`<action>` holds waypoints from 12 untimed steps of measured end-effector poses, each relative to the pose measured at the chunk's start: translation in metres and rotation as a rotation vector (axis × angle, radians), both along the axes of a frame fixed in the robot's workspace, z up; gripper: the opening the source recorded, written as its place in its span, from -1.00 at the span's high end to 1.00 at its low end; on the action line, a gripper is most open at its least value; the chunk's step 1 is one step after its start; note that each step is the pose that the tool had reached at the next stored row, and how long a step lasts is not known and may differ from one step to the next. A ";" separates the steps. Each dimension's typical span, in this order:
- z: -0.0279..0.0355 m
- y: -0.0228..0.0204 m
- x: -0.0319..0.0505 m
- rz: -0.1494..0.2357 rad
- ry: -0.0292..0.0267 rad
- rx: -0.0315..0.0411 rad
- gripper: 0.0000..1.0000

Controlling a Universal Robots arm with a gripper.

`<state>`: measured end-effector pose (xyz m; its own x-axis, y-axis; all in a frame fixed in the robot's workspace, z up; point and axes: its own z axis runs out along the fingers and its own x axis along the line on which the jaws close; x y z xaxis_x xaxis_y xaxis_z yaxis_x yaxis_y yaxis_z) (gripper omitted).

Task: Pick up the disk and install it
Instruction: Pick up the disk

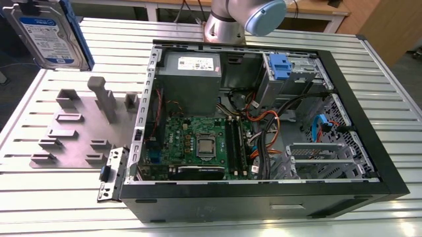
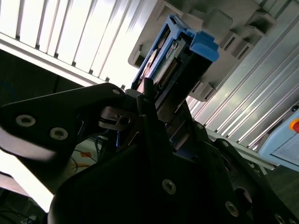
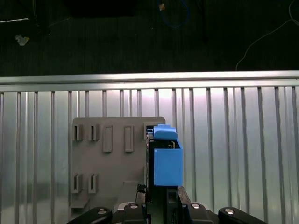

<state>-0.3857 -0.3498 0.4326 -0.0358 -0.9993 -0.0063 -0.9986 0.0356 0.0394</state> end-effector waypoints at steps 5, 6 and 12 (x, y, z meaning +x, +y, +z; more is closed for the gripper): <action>0.0007 0.0000 0.0000 0.000 0.0000 0.0000 0.31; 0.0008 0.0000 0.0000 0.000 0.0000 0.0000 0.31; 0.0041 0.0000 0.0000 0.000 0.0001 -0.0001 0.31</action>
<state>-0.3857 -0.3498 0.4367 -0.0359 -0.9993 -0.0062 -0.9986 0.0356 0.0395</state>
